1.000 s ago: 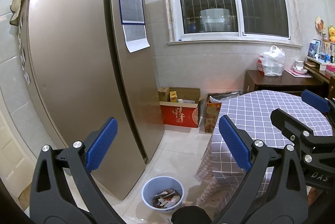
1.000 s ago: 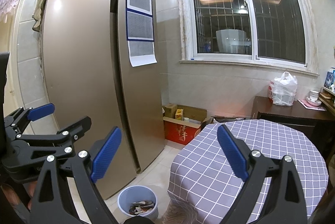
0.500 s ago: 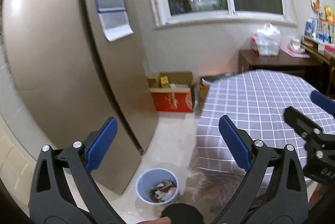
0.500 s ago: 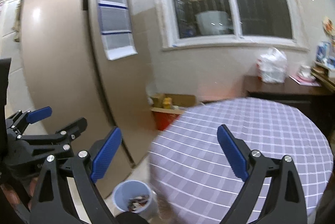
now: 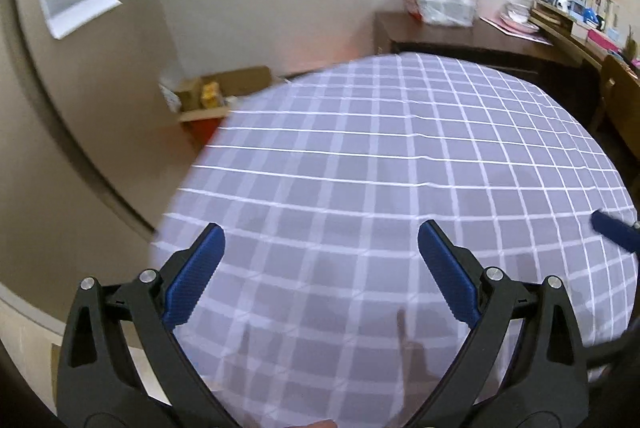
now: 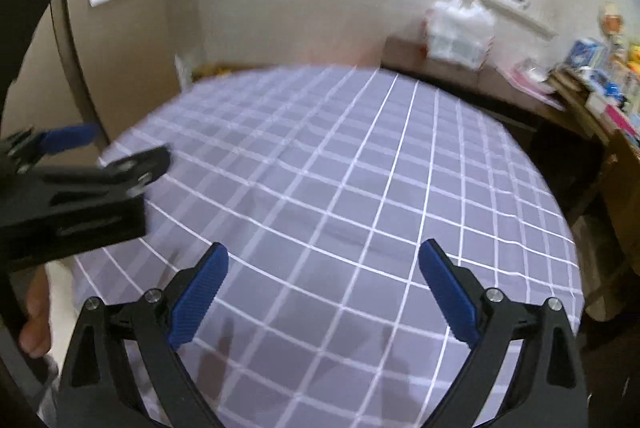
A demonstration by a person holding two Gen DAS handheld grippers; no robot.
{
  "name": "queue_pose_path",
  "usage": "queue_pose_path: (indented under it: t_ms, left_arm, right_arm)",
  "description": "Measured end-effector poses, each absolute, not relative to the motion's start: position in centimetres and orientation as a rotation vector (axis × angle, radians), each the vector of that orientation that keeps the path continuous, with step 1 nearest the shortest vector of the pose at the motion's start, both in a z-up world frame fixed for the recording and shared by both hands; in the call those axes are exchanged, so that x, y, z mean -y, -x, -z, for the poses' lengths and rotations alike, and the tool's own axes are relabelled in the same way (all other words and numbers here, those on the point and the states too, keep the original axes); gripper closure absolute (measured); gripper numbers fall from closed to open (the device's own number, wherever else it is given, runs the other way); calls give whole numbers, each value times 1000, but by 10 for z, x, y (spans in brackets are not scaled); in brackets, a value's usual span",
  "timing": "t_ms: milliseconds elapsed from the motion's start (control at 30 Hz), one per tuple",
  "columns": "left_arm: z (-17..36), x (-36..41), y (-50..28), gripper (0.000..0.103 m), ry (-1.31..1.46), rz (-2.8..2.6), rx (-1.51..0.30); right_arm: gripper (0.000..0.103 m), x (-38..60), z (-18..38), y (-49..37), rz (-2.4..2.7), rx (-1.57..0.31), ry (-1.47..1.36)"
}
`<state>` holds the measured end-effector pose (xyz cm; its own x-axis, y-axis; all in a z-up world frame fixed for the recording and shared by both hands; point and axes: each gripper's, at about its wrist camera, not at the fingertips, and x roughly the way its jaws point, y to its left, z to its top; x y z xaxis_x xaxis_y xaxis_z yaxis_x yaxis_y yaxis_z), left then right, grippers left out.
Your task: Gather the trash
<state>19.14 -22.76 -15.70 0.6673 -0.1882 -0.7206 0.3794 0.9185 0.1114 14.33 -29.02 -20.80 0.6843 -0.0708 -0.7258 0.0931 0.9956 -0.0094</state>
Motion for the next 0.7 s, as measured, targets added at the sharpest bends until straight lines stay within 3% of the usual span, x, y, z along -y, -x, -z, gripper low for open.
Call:
queue_pose_path:
  t_ms: [267, 700]
  left_arm:
    - [192, 268, -227, 8, -234, 311, -880]
    - [207, 268, -258, 6, -168, 251, -927]
  right_arm:
    - [6, 322, 243, -190, 56, -917, 29]
    - [4, 341, 242, -234, -64, -942, 10]
